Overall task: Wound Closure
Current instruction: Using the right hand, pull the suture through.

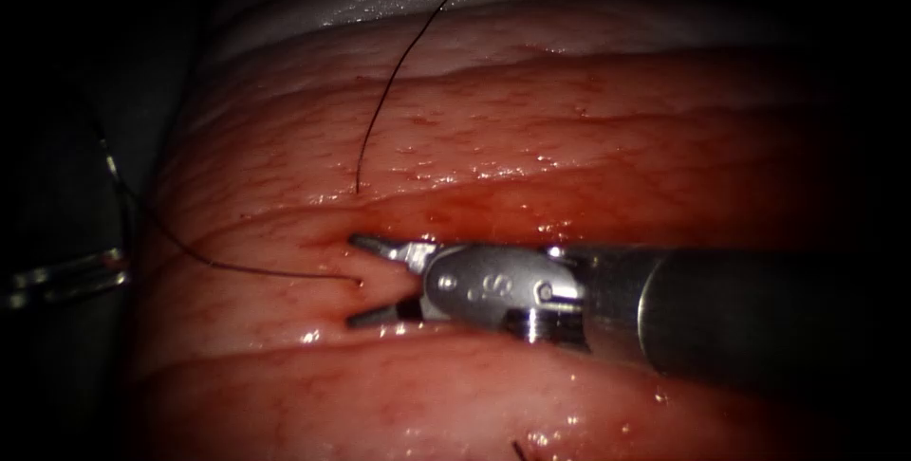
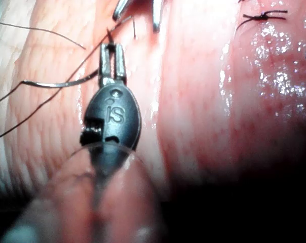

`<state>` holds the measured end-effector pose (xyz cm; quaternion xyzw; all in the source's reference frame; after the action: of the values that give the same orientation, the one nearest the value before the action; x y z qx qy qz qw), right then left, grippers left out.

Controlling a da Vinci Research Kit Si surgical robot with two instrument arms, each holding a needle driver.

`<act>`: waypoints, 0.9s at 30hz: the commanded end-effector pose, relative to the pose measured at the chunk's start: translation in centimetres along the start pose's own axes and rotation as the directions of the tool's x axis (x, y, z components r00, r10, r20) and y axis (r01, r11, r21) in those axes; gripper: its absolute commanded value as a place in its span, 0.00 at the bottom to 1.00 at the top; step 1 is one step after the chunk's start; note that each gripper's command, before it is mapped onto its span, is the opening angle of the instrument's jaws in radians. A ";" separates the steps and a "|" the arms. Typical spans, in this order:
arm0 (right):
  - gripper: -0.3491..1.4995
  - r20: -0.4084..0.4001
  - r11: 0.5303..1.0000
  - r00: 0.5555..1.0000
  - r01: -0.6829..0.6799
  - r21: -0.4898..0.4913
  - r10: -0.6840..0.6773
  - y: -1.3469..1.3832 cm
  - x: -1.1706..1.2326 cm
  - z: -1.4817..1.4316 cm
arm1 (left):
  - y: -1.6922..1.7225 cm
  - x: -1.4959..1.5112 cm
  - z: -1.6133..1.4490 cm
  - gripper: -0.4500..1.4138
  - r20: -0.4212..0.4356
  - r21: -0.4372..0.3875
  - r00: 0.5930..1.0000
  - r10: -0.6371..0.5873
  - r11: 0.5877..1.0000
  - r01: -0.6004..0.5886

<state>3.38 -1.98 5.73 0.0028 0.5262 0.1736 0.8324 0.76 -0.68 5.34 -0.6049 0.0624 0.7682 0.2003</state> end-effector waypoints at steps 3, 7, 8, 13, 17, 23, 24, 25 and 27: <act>0.71 0.004 1.000 1.000 0.007 0.005 -0.007 -0.01 -0.08 0.15 | 0.03 -0.02 0.05 0.00 -0.009 -0.008 1.000 0.000 1.000 0.000; 0.00 0.051 0.999 0.999 0.009 0.041 -0.011 -0.02 -0.08 0.13 | 0.03 -0.03 0.07 0.00 -0.010 -0.008 1.000 0.000 1.000 0.000; 0.00 0.055 0.999 0.998 -0.031 0.044 0.029 -0.04 -0.07 0.10 | 0.03 -0.03 0.08 0.00 -0.011 -0.009 1.000 0.000 1.000 0.000; 0.00 0.116 0.995 0.993 -0.049 0.088 0.039 -0.14 -0.02 0.00 | -0.01 -0.10 0.12 0.00 -0.015 -0.013 1.000 0.000 1.000 0.000; 0.00 0.143 0.991 0.987 -0.087 0.101 0.072 -0.28 0.06 -0.18 | -0.05 -0.16 0.13 0.00 -0.015 -0.014 1.000 0.006 1.000 -0.006; 0.00 0.162 0.975 0.970 -0.199 0.103 0.181 -0.87 0.44 -0.84 | -0.12 -0.26 0.15 0.00 -0.017 -0.016 1.000 -0.018 1.000 0.018; 0.00 0.162 0.975 0.970 -0.199 0.103 0.181 -0.87 0.44 -0.84 | -0.12 -0.26 0.15 0.00 -0.017 -0.016 1.000 -0.018 1.000 0.018; 0.00 0.161 0.974 0.970 -0.202 0.105 0.183 -0.95 0.49 -0.88 | -0.12 -0.27 0.16 0.00 -0.021 -0.020 1.000 -0.018 1.000 0.017; 0.00 0.155 0.967 0.967 -0.224 0.119 0.205 -1.21 0.68 -0.95 | -0.12 -0.27 0.16 0.00 -0.023 -0.021 0.999 -0.023 1.000 0.023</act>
<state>3.03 -2.96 4.54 0.1215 0.4697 0.2250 0.8450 0.77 -0.57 5.59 -0.6158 0.0499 0.7597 0.2031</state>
